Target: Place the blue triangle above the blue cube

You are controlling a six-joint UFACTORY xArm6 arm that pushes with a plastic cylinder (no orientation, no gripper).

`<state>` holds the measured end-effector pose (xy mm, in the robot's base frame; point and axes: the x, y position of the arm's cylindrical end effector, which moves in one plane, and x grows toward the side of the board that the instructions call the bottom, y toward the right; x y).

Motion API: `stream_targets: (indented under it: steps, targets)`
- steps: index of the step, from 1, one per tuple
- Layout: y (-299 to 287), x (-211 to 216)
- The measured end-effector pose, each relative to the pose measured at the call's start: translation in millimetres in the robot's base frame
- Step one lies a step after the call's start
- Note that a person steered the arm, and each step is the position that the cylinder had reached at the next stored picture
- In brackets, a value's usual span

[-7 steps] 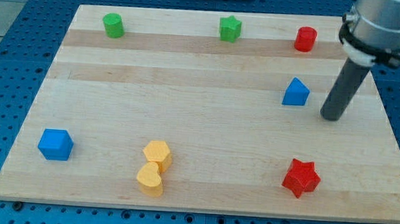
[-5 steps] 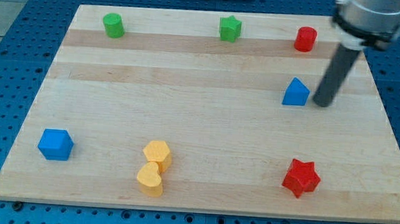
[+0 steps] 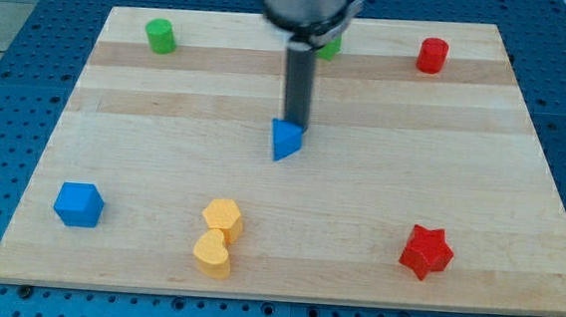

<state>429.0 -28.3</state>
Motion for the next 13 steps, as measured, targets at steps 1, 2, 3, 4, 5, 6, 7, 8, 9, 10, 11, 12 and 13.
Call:
stream_targets:
  steps: [1, 2, 3, 4, 5, 6, 7, 8, 9, 10, 11, 12, 13]
  targets:
    - [-35, 14]
    - [-17, 28]
    - [30, 37]
    - [56, 76]
    - [-13, 59]
    - [-44, 33]
    - [-19, 22]
    - [-31, -4]
    - [-71, 27]
    - [-95, 50]
    - [-121, 35]
    - [-118, 24]
    - [-161, 24]
